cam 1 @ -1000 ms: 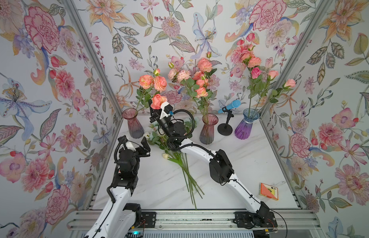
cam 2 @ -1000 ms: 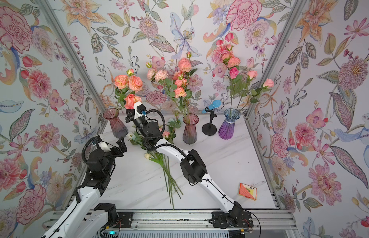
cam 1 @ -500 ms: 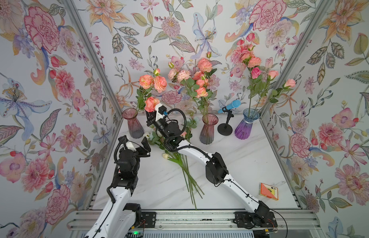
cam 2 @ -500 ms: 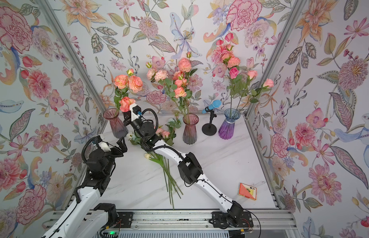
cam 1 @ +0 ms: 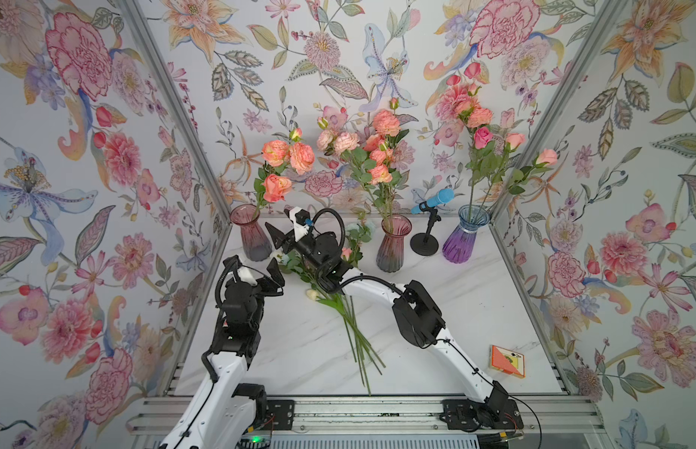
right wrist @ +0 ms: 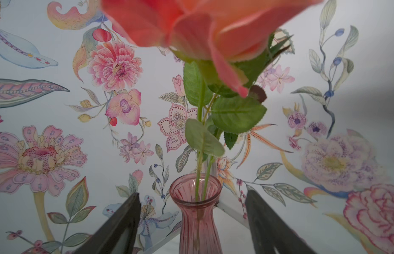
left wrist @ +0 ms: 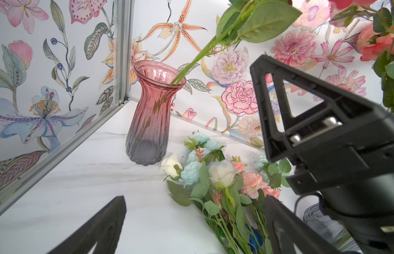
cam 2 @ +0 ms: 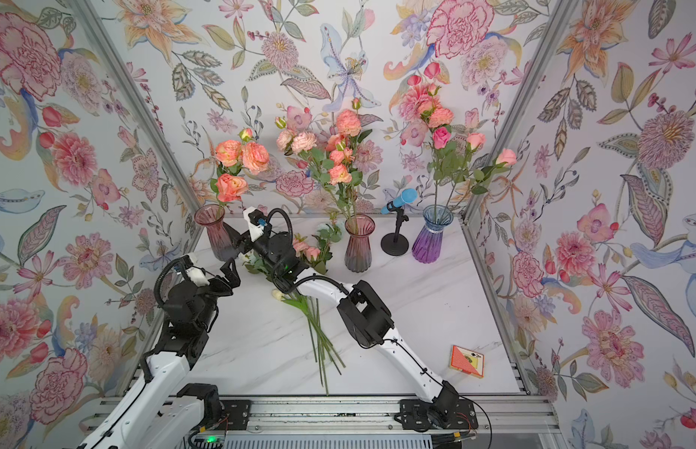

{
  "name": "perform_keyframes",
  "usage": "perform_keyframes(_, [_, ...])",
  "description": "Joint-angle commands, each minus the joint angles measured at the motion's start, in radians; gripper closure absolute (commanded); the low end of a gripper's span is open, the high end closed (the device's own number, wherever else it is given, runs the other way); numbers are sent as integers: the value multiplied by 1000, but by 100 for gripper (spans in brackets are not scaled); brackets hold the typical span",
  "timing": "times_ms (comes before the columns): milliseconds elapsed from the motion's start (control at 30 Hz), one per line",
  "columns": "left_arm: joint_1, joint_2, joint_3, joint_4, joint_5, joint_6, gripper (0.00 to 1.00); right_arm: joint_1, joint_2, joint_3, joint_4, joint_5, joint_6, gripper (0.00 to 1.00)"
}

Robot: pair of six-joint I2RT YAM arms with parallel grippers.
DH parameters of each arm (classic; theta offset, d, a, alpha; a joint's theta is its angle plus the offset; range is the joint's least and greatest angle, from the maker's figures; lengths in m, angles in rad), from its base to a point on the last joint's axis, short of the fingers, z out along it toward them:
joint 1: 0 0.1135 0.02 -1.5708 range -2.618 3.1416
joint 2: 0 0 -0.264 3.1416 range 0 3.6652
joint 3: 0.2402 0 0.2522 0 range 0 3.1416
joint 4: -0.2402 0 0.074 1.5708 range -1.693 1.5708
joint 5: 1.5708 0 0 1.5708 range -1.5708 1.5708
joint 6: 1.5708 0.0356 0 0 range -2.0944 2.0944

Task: Place the pink flowers into the vase
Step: Place the flower in the vase.

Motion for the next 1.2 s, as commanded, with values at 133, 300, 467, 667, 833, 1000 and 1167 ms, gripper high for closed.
perform_keyframes(133, [-3,18,-4,62,23,-16,0,-35,-335,-405,71,55,-56,1])
perform_keyframes(300, [-21,29,5,90,15,-1,0,-69,-527,-596,-241,125,-43,1])
perform_keyframes(467, [-67,70,1,154,-8,-1,0,-126,-652,-719,-586,125,61,0])
perform_keyframes(667, [-142,134,2,233,-48,2,0,-175,-654,-760,-879,31,92,1])
perform_keyframes(833, [-174,178,-7,292,-55,2,0,-193,-626,-783,-941,-82,131,1])
perform_keyframes(1000, [-187,192,-23,338,-54,9,0,-194,-591,-789,-941,-138,177,1])
perform_keyframes(1167, [-190,209,-44,387,-36,7,0,-194,-524,-757,-968,-149,200,2])
